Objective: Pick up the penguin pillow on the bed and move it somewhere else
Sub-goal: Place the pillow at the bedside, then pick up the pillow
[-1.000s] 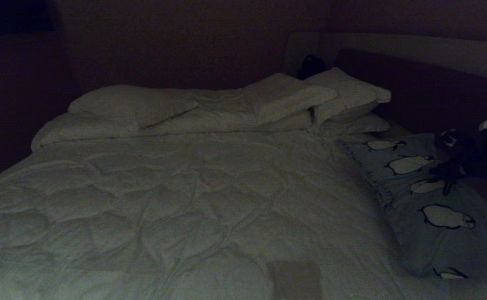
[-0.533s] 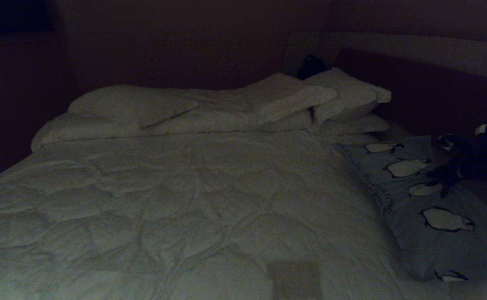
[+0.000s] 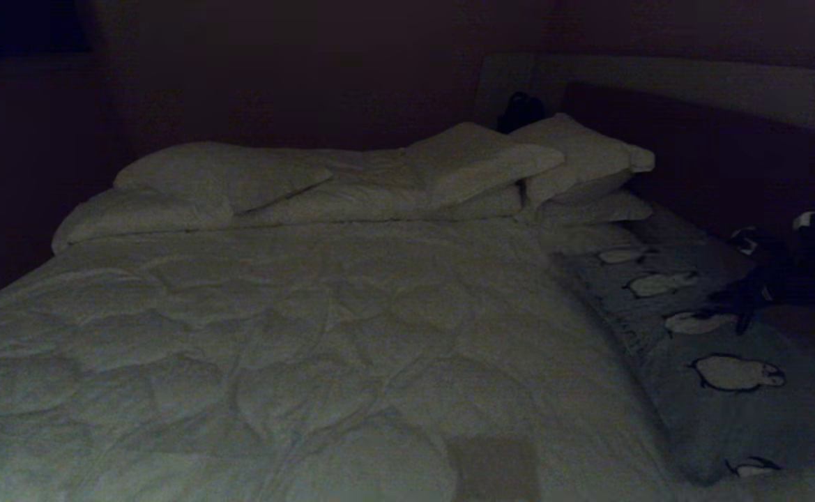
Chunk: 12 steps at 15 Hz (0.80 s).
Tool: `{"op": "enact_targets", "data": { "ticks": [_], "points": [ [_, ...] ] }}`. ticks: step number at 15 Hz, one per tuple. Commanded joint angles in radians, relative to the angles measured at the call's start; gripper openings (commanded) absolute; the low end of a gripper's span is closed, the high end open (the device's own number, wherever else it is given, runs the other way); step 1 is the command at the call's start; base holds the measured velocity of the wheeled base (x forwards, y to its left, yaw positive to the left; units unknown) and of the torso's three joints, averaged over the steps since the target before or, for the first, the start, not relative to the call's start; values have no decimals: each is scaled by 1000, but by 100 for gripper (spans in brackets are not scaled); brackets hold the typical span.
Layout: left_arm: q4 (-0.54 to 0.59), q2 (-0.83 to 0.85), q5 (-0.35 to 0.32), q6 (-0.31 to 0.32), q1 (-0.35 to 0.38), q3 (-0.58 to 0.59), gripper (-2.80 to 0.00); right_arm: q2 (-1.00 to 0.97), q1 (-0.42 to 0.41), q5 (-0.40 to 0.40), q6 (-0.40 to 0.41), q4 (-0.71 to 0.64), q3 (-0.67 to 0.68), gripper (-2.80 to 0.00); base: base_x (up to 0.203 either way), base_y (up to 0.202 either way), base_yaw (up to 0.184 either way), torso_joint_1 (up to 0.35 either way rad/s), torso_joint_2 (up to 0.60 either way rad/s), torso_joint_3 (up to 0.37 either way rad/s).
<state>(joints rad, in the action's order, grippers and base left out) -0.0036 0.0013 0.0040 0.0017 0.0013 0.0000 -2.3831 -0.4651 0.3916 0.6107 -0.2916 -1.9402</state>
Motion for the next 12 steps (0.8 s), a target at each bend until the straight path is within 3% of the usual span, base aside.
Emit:
{"op": "enact_targets", "data": {
  "ticks": [1, 5, 8, 11, 12],
  "points": [
    [-1, 0, 1, 0, 0, 0, -280, 19, 0, 4, 2, -11, 4, 0, 0, 0, 0, 0, 0, 0],
    [1, 0, 1, 0, 0, 0, -280, 126, 0, 23, -6, -94, 18, 0, 0, 0, 0, 0, 0, 0],
    [-1, 0, 1, 0, 0, 0, -280, 252, -2, 106, -21, -214, 28, 0, 0, 0, 0, 0, 0, 0],
    [1, 0, 1, 0, 0, 0, -280, 384, -3, 189, -91, -316, 31, 0, 0, 0, 0, 0, 0, 0],
    [-1, 0, 1, 0, 0, 0, -280, 429, -3, 196, -148, -342, 35, -280, 0, 0, 0, 0, 0, 0]
  ]
}}
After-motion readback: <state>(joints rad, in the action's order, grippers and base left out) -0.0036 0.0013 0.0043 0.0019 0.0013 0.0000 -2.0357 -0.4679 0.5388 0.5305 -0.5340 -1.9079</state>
